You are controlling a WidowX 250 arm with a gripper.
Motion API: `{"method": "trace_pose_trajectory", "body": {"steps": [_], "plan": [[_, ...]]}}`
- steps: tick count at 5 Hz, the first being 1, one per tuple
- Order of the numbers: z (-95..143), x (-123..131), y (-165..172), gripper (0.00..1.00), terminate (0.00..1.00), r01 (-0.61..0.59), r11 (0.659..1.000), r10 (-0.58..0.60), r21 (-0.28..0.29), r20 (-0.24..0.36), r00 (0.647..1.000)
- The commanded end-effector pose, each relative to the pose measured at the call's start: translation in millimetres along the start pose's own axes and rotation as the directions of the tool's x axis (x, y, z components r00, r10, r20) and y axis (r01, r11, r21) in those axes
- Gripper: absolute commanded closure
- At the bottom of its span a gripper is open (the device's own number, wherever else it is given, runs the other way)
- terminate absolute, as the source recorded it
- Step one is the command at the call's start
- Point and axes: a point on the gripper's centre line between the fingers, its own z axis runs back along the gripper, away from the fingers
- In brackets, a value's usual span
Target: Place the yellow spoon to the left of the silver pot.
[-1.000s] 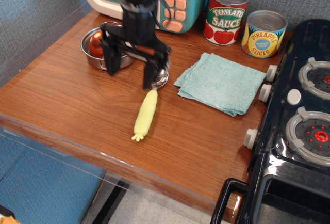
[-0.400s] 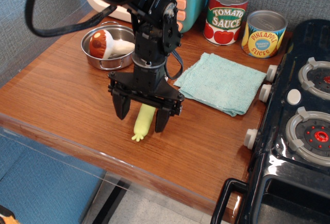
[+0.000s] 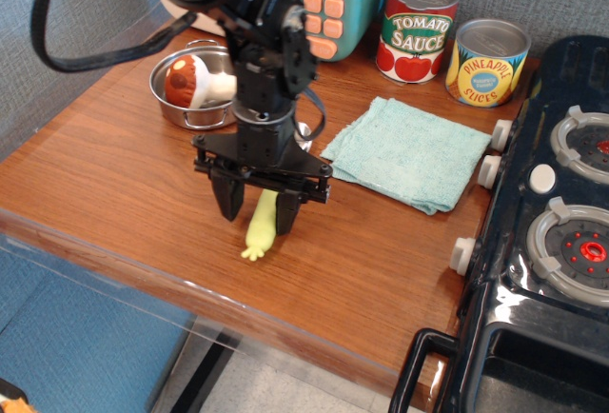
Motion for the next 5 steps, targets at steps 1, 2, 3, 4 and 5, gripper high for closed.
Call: {"method": "trace_pose_trajectory", "body": {"steps": [1, 2, 3, 4, 5], "plan": [[5.9, 21.1, 12.6, 1.0, 0.0, 0.023, 1.0, -0.023, -0.011, 0.04, 0.999], [22.1, 23.9, 12.9, 1.0, 0.0, 0.1, 0.995, -0.101, 0.013, 0.045, 0.994], [68.4, 32.2, 37.2, 1.0, 0.0, 0.19, 0.979, -0.196, 0.079, 0.064, 0.979], [87.1, 41.7, 82.6, 1.0, 0.0, 0.201, 0.97, -0.208, 0.137, 0.045, 0.977], [79.3, 45.8, 130.1, 1.0, 0.0, 0.202, 0.97, -0.207, 0.133, 0.03, 0.978]]}}
